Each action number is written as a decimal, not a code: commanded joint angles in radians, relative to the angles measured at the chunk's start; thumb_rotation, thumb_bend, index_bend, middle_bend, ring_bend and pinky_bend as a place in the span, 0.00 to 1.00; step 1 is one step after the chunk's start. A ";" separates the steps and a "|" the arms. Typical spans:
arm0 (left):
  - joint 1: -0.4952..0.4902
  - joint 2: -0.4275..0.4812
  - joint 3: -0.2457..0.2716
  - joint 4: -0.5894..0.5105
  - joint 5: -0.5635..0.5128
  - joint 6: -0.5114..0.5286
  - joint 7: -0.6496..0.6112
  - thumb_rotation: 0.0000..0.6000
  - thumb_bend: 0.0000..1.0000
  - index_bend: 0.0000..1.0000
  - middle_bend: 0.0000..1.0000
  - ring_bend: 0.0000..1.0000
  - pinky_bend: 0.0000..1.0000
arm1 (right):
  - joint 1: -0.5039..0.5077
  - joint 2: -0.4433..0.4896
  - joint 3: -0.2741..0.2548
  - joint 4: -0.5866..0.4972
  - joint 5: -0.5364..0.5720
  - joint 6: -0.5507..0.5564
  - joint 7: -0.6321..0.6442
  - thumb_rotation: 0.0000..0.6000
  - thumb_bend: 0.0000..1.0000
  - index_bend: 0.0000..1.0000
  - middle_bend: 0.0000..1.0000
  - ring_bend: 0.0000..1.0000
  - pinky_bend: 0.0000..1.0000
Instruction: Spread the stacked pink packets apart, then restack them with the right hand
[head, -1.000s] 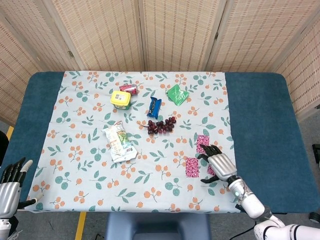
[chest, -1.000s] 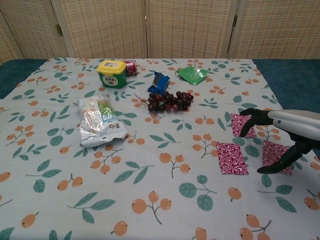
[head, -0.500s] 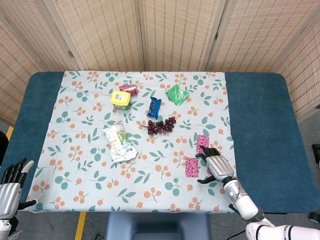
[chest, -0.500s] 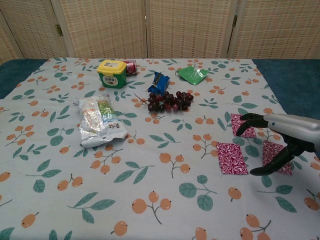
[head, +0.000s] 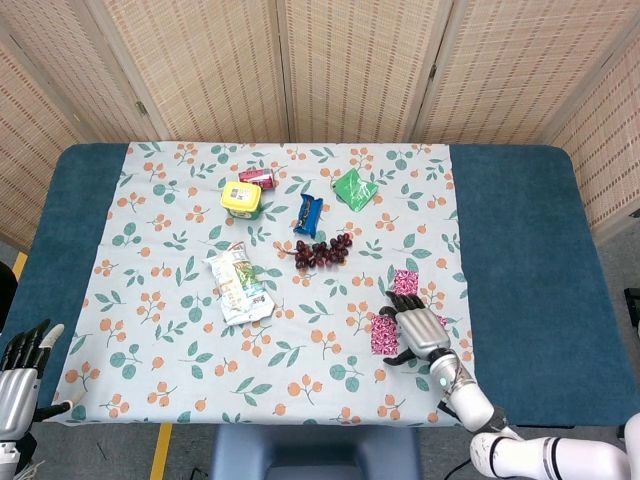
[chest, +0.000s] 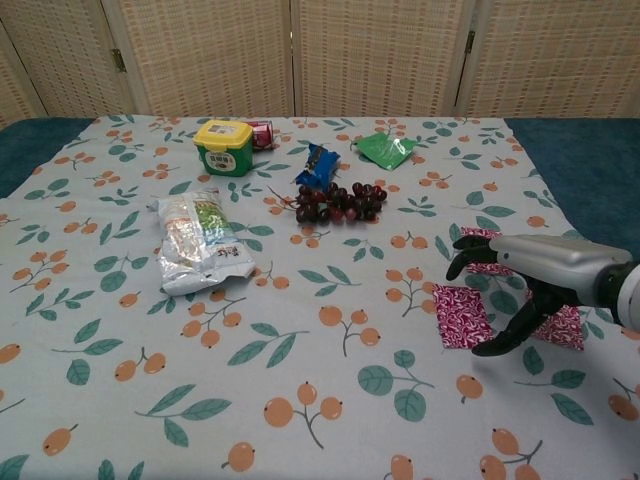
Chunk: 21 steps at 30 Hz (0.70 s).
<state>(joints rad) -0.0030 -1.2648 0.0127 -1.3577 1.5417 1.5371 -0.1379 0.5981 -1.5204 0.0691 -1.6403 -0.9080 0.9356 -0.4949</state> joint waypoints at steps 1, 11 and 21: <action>-0.002 0.000 0.002 0.007 0.008 0.001 -0.005 1.00 0.19 0.01 0.00 0.03 0.00 | 0.008 -0.009 -0.002 0.008 0.013 0.004 -0.011 0.78 0.08 0.20 0.03 0.00 0.00; -0.004 -0.006 0.004 0.027 0.015 0.003 -0.023 1.00 0.19 0.01 0.00 0.03 0.00 | 0.020 -0.037 -0.008 0.037 0.031 0.019 -0.024 0.78 0.08 0.20 0.03 0.00 0.00; -0.004 -0.012 0.005 0.038 0.014 0.000 -0.031 1.00 0.19 0.01 0.00 0.03 0.00 | 0.026 -0.061 -0.011 0.060 0.038 0.034 -0.034 0.78 0.08 0.20 0.03 0.00 0.00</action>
<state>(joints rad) -0.0066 -1.2765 0.0172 -1.3198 1.5555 1.5376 -0.1688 0.6242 -1.5805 0.0583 -1.5812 -0.8701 0.9695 -0.5287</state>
